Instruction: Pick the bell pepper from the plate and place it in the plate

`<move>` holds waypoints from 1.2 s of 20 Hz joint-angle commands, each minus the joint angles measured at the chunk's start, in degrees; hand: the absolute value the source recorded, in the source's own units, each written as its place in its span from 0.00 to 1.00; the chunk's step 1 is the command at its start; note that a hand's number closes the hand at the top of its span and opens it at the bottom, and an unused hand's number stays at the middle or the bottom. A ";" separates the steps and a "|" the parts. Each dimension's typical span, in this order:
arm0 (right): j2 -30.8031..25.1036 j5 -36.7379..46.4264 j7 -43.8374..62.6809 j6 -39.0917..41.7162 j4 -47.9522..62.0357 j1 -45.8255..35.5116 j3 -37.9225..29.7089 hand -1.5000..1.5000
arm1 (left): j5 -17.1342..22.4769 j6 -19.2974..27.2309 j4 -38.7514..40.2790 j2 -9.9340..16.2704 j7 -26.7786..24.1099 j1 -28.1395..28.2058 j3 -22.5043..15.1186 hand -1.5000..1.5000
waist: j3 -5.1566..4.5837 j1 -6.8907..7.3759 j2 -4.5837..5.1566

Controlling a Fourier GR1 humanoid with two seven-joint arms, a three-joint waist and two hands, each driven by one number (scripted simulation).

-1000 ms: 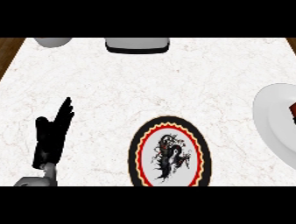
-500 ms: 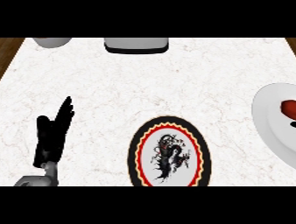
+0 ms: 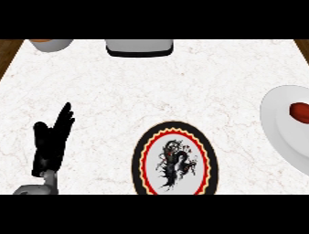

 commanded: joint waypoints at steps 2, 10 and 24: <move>-0.32 -8.01 -4.47 7.12 -1.46 5.84 -3.27 0.00 | -0.41 -1.18 1.30 -0.70 -4.97 3.11 -0.67 0.50 | -0.04 0.39 0.10; -2.95 -12.71 -12.25 8.30 5.20 6.98 0.37 0.00 | -1.41 -1.49 -1.80 -0.34 1.87 -0.37 0.62 0.50 | -0.01 0.83 0.20; -5.97 -12.11 -17.43 -2.20 15.80 6.26 5.81 0.00 | -3.47 -0.97 -0.02 -3.65 -0.62 0.70 -0.21 0.50 | 0.01 0.98 0.26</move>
